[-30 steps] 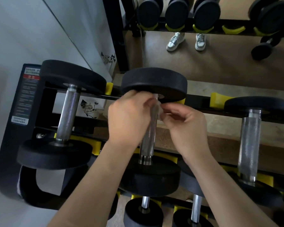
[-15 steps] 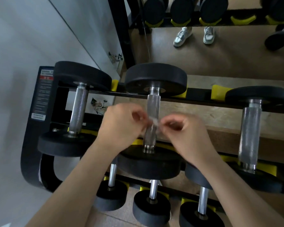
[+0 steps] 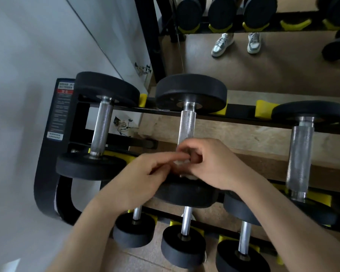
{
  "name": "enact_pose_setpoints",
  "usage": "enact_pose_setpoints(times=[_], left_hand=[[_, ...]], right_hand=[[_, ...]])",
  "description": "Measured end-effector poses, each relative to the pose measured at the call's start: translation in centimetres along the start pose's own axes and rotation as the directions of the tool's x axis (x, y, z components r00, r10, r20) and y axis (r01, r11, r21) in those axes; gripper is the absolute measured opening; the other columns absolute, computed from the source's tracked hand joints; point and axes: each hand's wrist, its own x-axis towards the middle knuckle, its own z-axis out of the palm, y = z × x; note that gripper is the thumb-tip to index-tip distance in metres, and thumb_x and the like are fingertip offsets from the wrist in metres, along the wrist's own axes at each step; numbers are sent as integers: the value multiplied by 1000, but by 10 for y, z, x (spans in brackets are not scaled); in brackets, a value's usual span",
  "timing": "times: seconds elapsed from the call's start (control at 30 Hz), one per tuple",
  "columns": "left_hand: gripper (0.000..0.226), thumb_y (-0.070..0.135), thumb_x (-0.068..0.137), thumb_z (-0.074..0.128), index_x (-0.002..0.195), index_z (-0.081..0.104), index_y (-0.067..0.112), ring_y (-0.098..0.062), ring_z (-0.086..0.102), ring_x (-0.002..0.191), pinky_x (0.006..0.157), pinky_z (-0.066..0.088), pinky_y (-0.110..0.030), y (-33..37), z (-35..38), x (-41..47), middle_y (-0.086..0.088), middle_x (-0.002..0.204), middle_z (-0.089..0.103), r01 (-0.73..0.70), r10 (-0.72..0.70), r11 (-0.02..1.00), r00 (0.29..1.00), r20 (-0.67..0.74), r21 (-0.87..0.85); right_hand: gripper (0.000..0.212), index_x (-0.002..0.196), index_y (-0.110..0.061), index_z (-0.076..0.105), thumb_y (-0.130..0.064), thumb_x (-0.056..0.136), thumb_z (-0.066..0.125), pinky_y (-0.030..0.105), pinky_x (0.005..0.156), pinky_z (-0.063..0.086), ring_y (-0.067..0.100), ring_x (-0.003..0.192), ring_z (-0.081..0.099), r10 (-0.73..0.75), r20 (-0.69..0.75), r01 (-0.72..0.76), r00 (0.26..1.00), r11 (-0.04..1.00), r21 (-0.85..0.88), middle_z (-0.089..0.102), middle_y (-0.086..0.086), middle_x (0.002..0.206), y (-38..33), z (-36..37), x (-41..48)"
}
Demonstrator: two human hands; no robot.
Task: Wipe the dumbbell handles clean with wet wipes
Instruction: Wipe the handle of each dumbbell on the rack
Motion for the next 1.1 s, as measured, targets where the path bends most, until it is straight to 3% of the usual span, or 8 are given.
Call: enact_pose_setpoints(times=[0.13,0.23,0.37,0.53,0.63,0.73,0.9,1.1], left_hand=[[24,30,97,54,114,67,38,0,59,107,82,46,-9,-6,38,-34,20,110,62,-65,53,998,916,-397,-15],[33,40,93,44,105,72,29,0,55,106,87,45,-14,-9,67,-33,20,110,56,-35,73,996,818,-570,77],[32,32,93,41,91,71,22,-9,53,94,83,47,-41,-9,89,-19,12,97,55,7,75,994,670,-739,107],[30,28,91,41,85,69,20,-11,49,89,84,40,-36,-16,96,-13,8,90,56,4,118,989,590,-799,150],[30,29,90,41,84,69,20,-10,49,89,85,37,-32,-20,96,-11,8,89,57,-5,134,987,592,-795,162],[31,28,90,40,83,68,17,-12,49,88,83,39,-34,-20,97,-10,6,88,58,6,138,985,591,-795,175],[31,29,91,40,82,68,18,-13,50,88,82,39,-34,-21,97,-9,7,89,56,20,133,984,590,-796,179],[33,28,92,38,81,67,17,-14,50,88,80,41,-36,-20,97,-9,6,89,56,4,136,985,593,-793,172]], right_hand=[[14,100,-36,71,-34,86,68,14,71,49,-6,80,60,-107,94,118,990,986,-121,68,-18,89,5,-3,4],[10,90,-26,73,-27,87,64,17,70,47,0,77,59,-251,63,259,966,930,-261,68,-13,85,2,-4,1],[8,80,-13,70,-13,86,66,25,60,43,13,65,58,-304,-384,161,872,919,-360,64,-3,72,17,-24,27],[13,83,-22,71,-9,85,69,20,64,49,11,70,65,78,-253,-52,964,993,106,69,-7,74,38,15,-1],[14,85,-26,70,-13,86,69,19,61,54,7,67,67,57,-444,80,894,955,284,70,-8,76,27,-5,2],[8,89,-24,70,-16,87,68,15,67,51,4,73,65,-85,-549,178,832,977,119,69,-10,82,11,-17,28],[7,85,-20,72,-13,84,70,8,63,44,-3,74,59,-201,-329,165,923,977,-135,62,-16,75,11,7,3],[15,77,-16,66,-9,89,61,13,56,43,0,60,52,-241,-420,103,875,940,-325,60,-9,69,-4,-18,35]])
